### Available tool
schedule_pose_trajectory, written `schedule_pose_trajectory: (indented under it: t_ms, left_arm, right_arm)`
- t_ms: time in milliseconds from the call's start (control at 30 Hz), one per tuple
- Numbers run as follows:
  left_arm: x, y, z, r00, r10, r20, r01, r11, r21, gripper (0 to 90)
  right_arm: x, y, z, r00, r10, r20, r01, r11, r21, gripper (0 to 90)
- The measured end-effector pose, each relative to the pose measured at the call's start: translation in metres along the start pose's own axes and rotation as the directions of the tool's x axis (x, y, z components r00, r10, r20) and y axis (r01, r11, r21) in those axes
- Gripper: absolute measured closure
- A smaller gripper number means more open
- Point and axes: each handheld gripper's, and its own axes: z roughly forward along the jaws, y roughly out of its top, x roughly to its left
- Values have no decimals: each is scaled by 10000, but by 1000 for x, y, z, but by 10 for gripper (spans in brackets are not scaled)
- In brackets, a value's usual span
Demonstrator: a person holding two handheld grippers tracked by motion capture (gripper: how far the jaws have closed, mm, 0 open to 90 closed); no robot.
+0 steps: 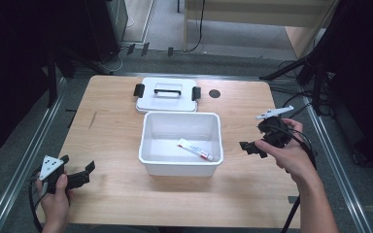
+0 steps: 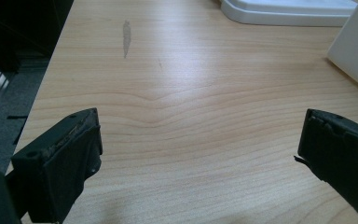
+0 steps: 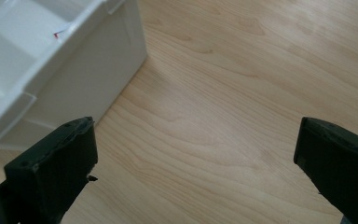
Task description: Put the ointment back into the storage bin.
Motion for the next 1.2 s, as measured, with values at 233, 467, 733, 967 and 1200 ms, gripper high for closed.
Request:
schedule_pose_trajectory:
  t_ms: [233,467,733,967,1200]
  left_arm:
    - [0,0,0,10000,-22,0,22,10000,-15,0]
    - [0,0,0,10000,-28,8,28,10000,-7,0]
    - [0,0,0,10000,15,-2,-15,10000,2,1]
    - [0,0,0,10000,-24,-18,24,10000,-7,1]
    - [0,0,0,10000,13,-29,-13,10000,-18,0]
  right_arm:
    - [-15,-33,8,9981,602,116,-599,9980,-202,0]
    - [-28,-67,15,9920,1228,309,-1208,9909,-591,0]
    - [-40,-105,24,9834,1774,379,-1736,9810,-870,0]
    - [-48,-135,26,9725,2255,590,-2169,9682,-1246,1]
    - [-55,-162,29,9604,2715,628,-2571,9503,-1754,4]
